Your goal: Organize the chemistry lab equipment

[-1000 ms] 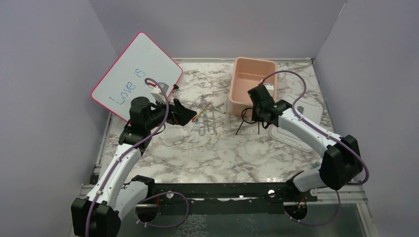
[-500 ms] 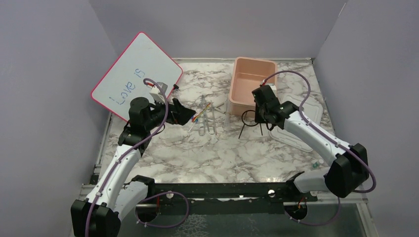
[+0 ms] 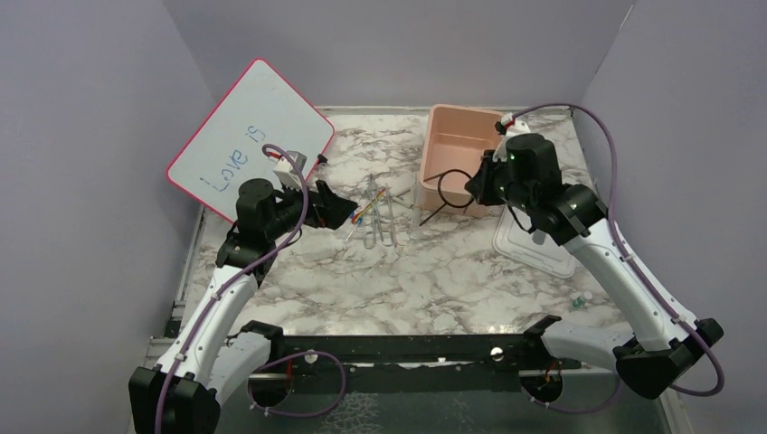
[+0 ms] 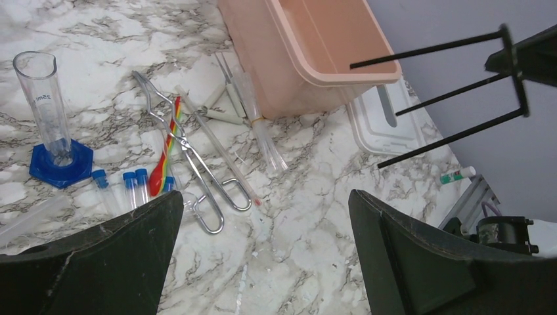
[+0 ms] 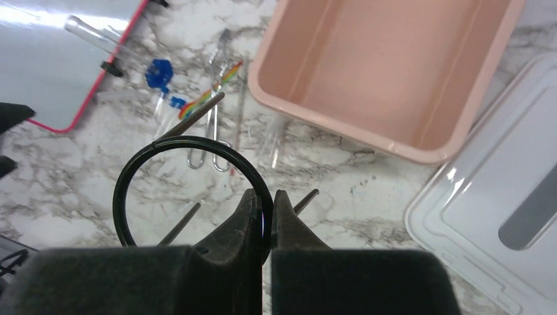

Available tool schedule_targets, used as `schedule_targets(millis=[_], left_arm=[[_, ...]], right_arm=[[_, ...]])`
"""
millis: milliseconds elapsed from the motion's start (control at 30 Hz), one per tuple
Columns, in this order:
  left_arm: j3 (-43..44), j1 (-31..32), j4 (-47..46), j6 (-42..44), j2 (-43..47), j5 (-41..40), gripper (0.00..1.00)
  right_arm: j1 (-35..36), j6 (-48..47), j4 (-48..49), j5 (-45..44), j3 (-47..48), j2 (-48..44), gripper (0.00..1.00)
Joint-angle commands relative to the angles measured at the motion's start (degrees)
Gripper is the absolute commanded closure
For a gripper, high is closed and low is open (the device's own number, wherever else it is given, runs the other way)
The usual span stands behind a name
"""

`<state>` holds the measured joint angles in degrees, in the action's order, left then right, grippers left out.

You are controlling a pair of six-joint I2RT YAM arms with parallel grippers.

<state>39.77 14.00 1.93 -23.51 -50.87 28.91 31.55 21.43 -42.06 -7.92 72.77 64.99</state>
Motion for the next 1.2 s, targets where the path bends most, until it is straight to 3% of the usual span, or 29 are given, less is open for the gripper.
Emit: schedule_targets(millis=[0, 233, 333, 667, 1167], left_arm=[[-0.2, 0.2, -0.5, 0.9, 1.0, -1.1, 0.01], [0.1, 0.2, 0.3, 1.6, 1.0, -1.6, 0.01], [0.2, 0.2, 0.9, 1.9, 0.7, -2.2, 0.01], [0.5, 0.2, 1.3, 2.0, -1.6, -2.5, 0.01], [1.7, 0.2, -0.2, 2.1, -5.6, 1.6, 0.01]], right_arm=[[0.4, -2.4, 4.9, 1.3, 7.3, 1.5, 0.99], [0.0, -8.1, 9.1, -10.8, 17.6, 13.3, 0.99], [-2.8, -9.3, 9.1, -11.9, 22.3, 19.7, 0.99], [-14.7, -11.5, 12.7, -1.2, 23.5, 26.3, 0.99], [-17.1, -14.3, 13.9, 5.3, 30.0, 45.6, 0.99]])
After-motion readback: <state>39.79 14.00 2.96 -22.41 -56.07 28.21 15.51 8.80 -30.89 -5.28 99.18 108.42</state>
